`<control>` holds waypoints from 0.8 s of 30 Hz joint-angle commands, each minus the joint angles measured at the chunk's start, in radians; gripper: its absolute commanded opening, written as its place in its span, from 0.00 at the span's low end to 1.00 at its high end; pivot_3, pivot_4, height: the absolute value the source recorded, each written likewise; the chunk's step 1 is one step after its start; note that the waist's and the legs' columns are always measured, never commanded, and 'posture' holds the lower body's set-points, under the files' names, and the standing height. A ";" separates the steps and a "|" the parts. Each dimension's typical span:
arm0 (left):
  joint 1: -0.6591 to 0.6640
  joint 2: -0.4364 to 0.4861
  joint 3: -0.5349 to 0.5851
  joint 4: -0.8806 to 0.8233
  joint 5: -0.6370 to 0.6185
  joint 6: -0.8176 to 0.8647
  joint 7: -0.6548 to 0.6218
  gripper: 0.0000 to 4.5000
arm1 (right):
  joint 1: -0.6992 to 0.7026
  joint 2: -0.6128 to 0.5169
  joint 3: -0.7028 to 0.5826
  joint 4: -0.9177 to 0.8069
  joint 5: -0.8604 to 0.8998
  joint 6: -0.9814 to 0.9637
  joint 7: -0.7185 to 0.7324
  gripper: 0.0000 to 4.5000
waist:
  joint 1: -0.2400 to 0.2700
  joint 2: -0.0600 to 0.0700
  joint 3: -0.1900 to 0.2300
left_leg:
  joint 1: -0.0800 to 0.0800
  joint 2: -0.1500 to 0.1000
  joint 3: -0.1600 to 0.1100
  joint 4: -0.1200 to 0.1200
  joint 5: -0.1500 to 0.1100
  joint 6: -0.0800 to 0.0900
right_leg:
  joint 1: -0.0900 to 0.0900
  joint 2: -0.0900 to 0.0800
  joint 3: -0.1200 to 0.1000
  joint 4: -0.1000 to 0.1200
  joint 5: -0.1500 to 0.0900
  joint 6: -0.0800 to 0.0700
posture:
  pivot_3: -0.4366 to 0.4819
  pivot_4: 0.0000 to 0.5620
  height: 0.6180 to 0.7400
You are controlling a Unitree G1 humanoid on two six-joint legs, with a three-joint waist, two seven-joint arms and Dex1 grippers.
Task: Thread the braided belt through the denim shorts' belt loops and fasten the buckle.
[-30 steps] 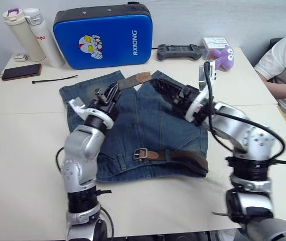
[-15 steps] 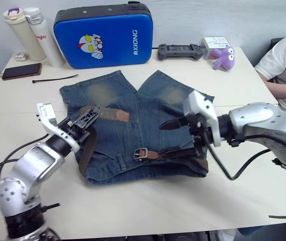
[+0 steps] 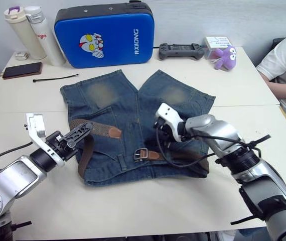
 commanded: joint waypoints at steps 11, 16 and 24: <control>0.060 0.043 -0.004 -0.076 -0.012 -0.061 -0.042 0.00 | 0.064 0.000 -0.002 0.027 -0.102 0.044 0.140 0.01 | 0.001 0.000 -0.001 | 0.017 -0.002 -0.003 -0.010 -0.002 0.003 | 0.018 -0.002 -0.001 -0.008 -0.001 -0.001 | 0.48 0.27 1.00; 0.070 0.038 -0.013 -0.086 -0.012 -0.079 -0.049 0.00 | 0.024 -0.006 -0.031 0.020 -0.145 -0.121 0.182 0.01 | 0.000 0.000 0.000 | 0.017 -0.002 -0.003 -0.011 0.000 0.000 | 0.016 -0.001 -0.001 -0.006 -0.001 -0.002 | 0.48 0.27 1.00; 0.057 0.013 -0.045 -0.082 -0.012 -0.101 -0.030 0.00 | -0.168 0.023 0.008 0.274 -0.329 -0.583 0.278 0.01 | -0.003 0.003 0.002 | 0.015 -0.002 -0.002 -0.011 0.001 -0.003 | 0.012 0.000 0.000 -0.004 -0.001 -0.002 | 0.48 0.27 1.00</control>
